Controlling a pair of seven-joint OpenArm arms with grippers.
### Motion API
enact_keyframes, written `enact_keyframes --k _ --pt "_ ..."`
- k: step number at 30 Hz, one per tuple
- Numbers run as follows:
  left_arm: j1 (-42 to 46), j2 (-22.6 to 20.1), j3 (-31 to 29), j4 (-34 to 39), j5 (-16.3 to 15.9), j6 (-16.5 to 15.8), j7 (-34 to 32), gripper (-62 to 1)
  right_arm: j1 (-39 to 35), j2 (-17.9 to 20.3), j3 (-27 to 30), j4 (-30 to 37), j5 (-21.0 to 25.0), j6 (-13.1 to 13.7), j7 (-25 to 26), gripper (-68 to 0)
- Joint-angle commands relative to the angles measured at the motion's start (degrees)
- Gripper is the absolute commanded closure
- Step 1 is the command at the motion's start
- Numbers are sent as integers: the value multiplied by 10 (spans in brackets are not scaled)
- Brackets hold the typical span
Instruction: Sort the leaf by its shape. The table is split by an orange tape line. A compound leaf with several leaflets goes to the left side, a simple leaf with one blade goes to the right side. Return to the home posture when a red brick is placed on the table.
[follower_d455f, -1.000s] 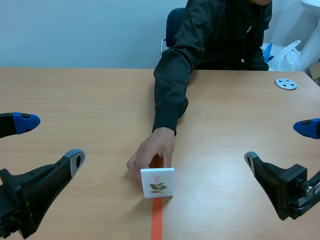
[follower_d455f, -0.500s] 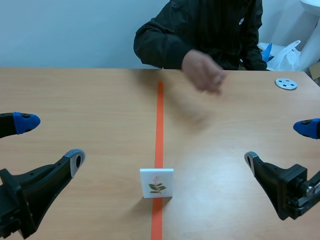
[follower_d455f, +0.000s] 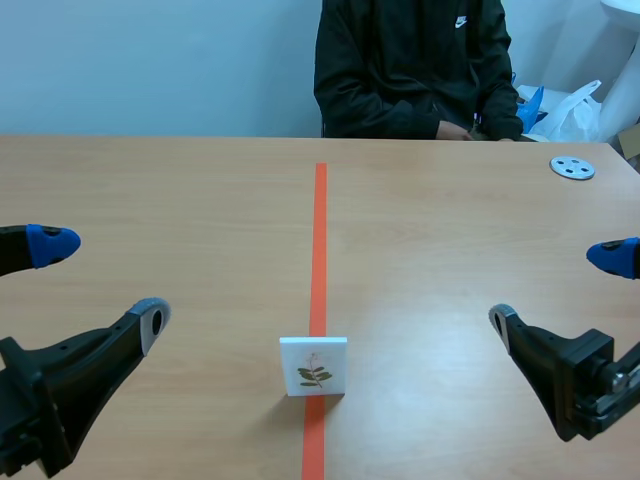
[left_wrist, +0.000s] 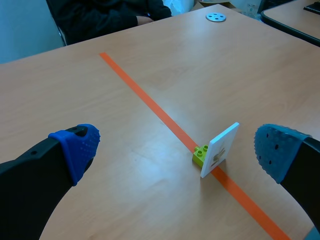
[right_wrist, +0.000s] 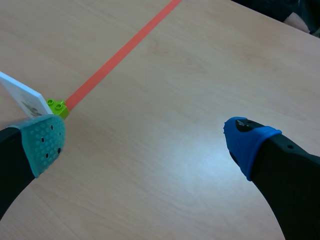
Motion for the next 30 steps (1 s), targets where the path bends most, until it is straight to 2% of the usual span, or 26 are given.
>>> enact_keyframes --k 1,7,10,17,30 --pt "-3 0 3 7 -3 -2 -12 -623 10 1 1 8 2 11 1 -679" --pt "-3 0 3 7 -3 -2 -12 -623 34 2 -3 8 2 41 -22 -679" --pt "-3 0 3 7 -3 -2 -12 -623 54 2 -21 8 2 45 -37 -679" --pt "-3 0 3 7 -3 -2 -12 -623 104 2 -95 -11 2 56 -54 -679" --pt "-3 0 3 7 -3 -2 -12 -623 221 -4 -240 -127 -9 57 -36 -679"
